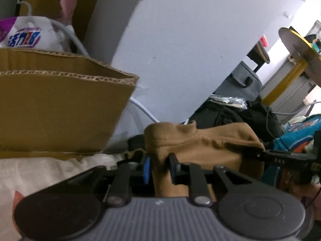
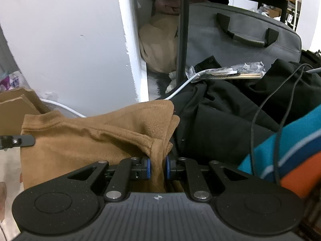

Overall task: Fold clothes
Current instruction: 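Carry the folded brown T-shirt toward the clothes pile beside the bed with both grippers, then lower the folded T-shirt onto the clothes pile and open both grippers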

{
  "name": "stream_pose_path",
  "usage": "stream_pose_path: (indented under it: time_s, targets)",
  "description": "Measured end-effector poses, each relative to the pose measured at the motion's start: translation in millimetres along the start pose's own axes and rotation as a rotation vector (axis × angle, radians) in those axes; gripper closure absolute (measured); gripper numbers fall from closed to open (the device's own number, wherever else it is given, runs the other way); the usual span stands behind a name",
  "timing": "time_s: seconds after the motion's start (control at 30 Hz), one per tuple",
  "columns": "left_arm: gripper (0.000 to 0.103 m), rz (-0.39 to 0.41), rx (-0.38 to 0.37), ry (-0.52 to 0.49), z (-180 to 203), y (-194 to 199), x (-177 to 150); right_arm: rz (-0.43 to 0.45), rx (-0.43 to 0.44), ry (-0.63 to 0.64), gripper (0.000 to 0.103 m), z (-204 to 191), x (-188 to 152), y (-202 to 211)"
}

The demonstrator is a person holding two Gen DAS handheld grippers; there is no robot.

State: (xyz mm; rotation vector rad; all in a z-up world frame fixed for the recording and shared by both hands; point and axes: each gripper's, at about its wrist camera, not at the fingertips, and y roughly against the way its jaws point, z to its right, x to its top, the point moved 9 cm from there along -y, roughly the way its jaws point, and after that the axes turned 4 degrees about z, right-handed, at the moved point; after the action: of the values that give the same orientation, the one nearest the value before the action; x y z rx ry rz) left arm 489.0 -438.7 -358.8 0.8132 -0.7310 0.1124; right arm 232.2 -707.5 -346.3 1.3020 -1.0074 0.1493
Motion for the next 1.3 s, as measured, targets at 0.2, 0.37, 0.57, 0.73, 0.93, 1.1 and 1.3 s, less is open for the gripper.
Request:
stream_pose_path:
  time_s: [0.2, 0.37, 0.57, 0.73, 0.93, 1.1, 1.3]
  targets:
    - [0.061, -0.013, 0.003, 0.016, -9, 12, -18, -0.032, -0.015, 0.021, 0.087, 2, -2, -23]
    - [0.048, -0.053, 0.003, 0.033, -13, 22, -47, -0.06, -0.068, 0.062, 0.065, 6, 1, -38]
    - [0.048, -0.06, -0.019, 0.089, -9, 35, -73, -0.027, -0.097, 0.148, 0.064, 6, 26, -22]
    - [0.048, -0.047, -0.043, 0.143, -4, 39, -85, 0.022, -0.04, 0.203, 0.065, -4, 29, 3]
    - [0.048, -0.044, -0.052, 0.175, 2, 33, -91, 0.035, 0.015, 0.233, 0.074, -10, -3, 11]
    - [0.048, -0.063, -0.041, 0.186, 4, 24, -103, 0.03, 0.055, 0.262, 0.081, -19, -40, 4]
    - [0.048, -0.095, -0.034, 0.185, 6, 19, -122, 0.004, -0.021, 0.313, 0.085, -3, -71, -13]
